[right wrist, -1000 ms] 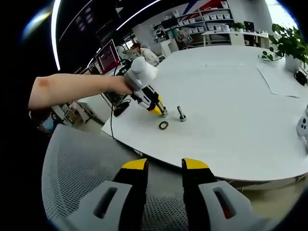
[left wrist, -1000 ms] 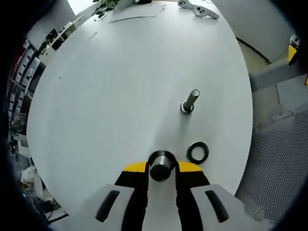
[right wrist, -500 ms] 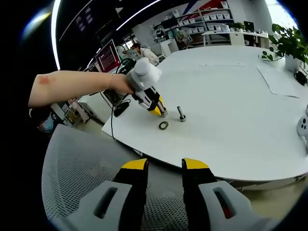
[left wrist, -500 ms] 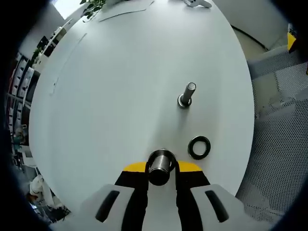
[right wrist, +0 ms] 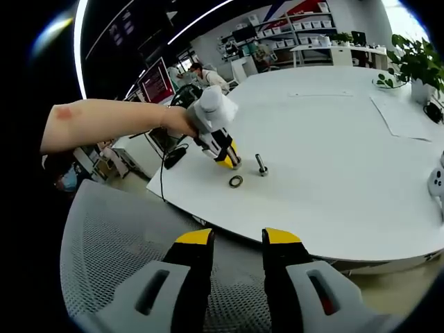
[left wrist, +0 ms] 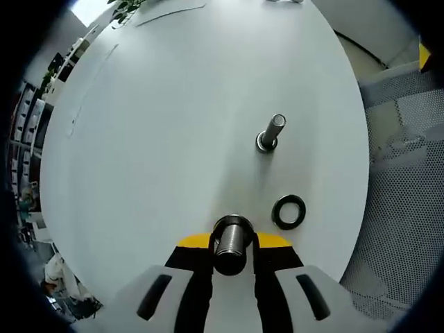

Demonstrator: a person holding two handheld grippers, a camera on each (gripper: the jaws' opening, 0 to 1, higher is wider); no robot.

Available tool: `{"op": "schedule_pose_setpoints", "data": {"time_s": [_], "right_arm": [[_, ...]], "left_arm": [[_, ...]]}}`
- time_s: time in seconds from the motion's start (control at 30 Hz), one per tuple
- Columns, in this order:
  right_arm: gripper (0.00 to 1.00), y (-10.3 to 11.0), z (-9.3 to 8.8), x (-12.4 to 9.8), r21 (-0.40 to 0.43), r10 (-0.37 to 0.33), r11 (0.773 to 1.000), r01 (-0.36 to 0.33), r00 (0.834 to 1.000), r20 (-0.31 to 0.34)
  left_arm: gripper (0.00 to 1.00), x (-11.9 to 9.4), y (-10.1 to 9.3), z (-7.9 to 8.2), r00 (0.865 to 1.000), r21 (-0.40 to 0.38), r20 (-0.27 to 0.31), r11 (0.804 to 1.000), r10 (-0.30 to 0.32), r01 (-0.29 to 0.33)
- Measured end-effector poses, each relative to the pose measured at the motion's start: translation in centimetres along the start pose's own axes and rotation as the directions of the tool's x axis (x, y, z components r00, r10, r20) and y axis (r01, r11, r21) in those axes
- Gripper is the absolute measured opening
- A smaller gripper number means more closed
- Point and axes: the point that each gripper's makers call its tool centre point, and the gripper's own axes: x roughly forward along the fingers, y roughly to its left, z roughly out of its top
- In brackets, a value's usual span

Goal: Place the washer onto the threaded stud by aligning its center hole with the stud, sliding it down to the base, and recovering from edge contact or off-axis alignment until the washer reaches the visible bottom stop.

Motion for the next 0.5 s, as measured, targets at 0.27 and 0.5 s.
{"op": "schedule_pose_setpoints", "data": {"time_s": [0.27, 0.5], "right_arm": [[0.30, 0.0, 0.0, 0.0, -0.001, 0.000, 1.000, 0.000, 1.000, 0.001], [0.30, 0.1, 0.0, 0.0, -0.005, 0.002, 1.000, -0.002, 1.000, -0.004]], "left_arm": [[0.23, -0.3, 0.3, -1.2, 0.999, -0.031, 0.029, 0.999, 0.029, -0.029], [0.33, -1.6, 0.1, -1.4, 0.994, -0.074, 0.104, 0.997, 0.031, -0.023]]}}
